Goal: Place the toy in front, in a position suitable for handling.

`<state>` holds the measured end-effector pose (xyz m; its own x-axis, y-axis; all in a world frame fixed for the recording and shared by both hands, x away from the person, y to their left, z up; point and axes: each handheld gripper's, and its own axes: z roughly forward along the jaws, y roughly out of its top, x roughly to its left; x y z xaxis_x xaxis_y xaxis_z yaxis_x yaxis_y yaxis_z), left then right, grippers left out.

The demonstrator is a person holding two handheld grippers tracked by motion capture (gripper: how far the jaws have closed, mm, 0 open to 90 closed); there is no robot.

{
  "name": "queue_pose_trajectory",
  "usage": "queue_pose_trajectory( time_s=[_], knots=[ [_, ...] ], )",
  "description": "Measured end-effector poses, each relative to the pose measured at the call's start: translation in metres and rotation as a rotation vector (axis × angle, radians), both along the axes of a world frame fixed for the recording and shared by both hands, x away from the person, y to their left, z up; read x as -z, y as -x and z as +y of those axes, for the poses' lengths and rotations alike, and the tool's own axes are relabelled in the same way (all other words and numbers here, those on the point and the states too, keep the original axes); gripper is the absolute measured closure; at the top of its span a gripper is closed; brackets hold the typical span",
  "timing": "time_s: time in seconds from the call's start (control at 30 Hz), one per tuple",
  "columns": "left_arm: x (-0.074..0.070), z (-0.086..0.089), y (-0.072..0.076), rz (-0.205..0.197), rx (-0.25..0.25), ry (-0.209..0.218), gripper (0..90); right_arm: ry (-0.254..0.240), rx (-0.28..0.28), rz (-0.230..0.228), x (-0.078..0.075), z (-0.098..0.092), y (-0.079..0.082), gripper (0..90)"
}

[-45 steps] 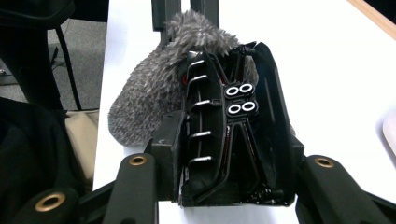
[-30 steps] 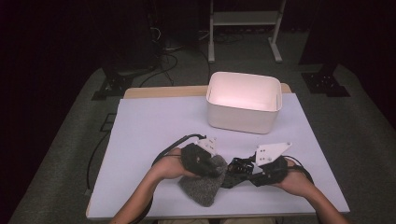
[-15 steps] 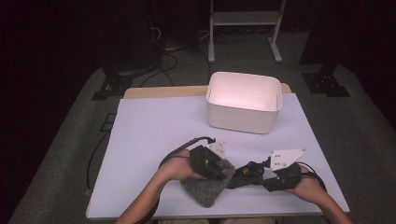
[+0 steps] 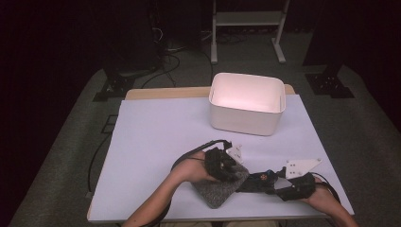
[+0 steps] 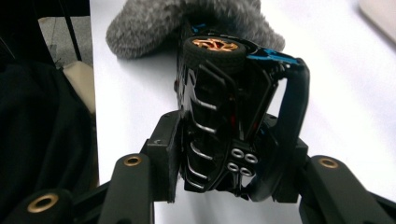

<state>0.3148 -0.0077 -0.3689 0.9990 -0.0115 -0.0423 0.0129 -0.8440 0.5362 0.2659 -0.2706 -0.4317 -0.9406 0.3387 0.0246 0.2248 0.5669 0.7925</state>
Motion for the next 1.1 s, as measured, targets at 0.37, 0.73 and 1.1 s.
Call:
queue_pose_trajectory(
  time_s=[0.37,0.73,1.1],
  knots=[
    [0.000,-0.017,0.003,0.027,0.046,0.007,78.2,0.031,0.011,0.042,0.014,-0.009,0.000,51.2],
    [-0.001,-0.016,0.004,0.034,0.051,0.010,78.1,0.163,-0.043,-0.011,-0.001,0.018,-0.005,44.1],
    [-0.004,-0.002,0.004,0.032,0.033,0.023,77.7,0.217,-0.109,0.002,-0.002,0.039,-0.012,55.4]
  ],
)
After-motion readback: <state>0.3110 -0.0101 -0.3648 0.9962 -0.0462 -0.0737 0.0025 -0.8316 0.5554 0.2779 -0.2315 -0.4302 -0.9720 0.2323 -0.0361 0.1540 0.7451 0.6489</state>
